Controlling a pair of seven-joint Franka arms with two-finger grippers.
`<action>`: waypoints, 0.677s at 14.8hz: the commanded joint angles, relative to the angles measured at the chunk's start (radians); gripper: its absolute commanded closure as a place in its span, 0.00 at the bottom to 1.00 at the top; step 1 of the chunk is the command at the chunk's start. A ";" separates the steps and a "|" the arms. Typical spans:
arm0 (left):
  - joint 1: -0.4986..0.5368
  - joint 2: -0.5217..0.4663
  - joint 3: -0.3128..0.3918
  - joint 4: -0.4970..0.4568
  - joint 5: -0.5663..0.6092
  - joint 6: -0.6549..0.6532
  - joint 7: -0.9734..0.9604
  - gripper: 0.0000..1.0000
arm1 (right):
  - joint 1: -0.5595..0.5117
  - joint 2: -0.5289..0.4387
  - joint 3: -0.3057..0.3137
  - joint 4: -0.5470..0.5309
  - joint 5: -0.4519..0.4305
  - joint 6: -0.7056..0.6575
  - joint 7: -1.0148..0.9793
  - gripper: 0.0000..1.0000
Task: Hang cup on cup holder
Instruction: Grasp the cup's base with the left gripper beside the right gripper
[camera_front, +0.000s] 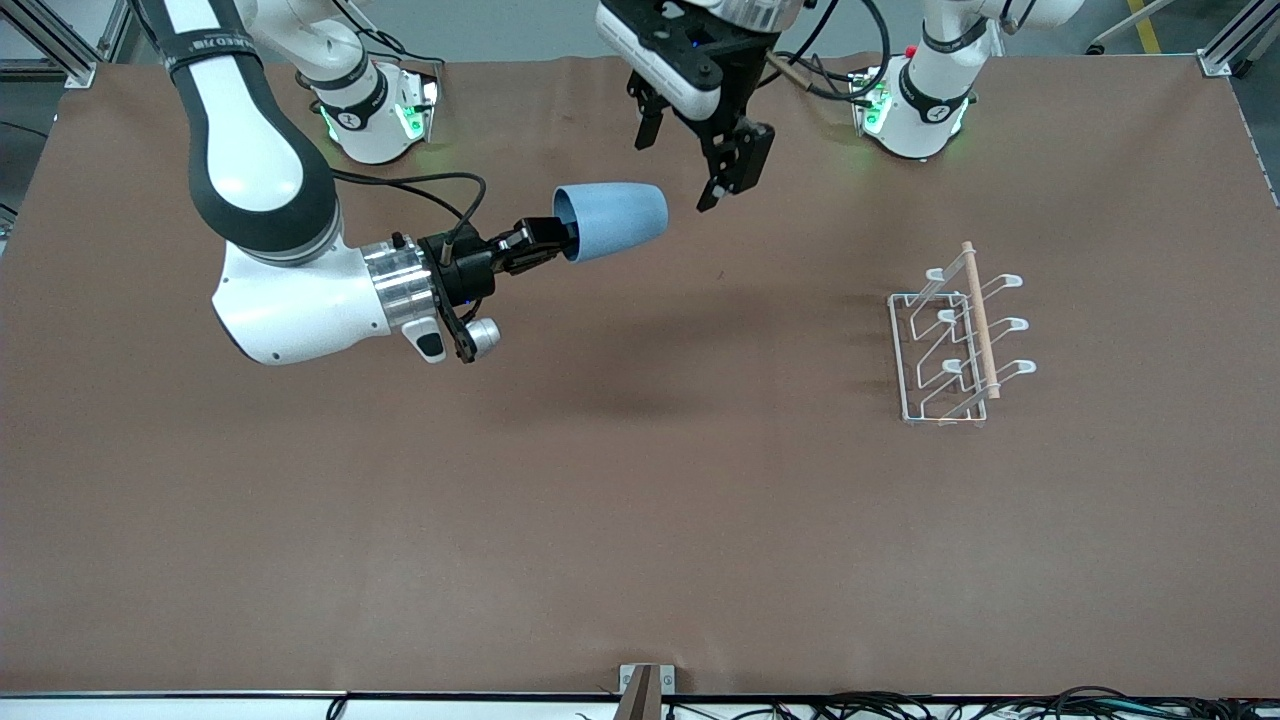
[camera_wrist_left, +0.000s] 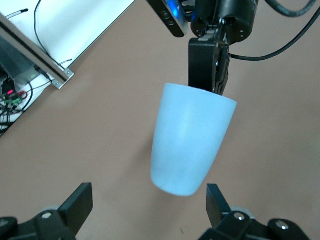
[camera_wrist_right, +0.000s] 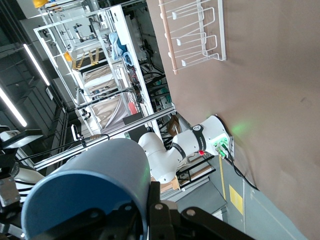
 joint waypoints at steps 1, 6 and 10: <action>-0.008 0.049 -0.007 0.028 0.020 0.012 0.016 0.00 | -0.018 0.058 0.009 0.102 -0.051 -0.044 0.074 0.99; -0.031 0.090 -0.009 0.028 0.020 0.031 0.019 0.00 | -0.018 0.061 0.009 0.100 -0.056 -0.044 0.074 0.99; -0.031 0.124 -0.007 0.026 0.021 0.102 0.041 0.00 | -0.014 0.061 0.009 0.097 -0.056 -0.043 0.084 0.99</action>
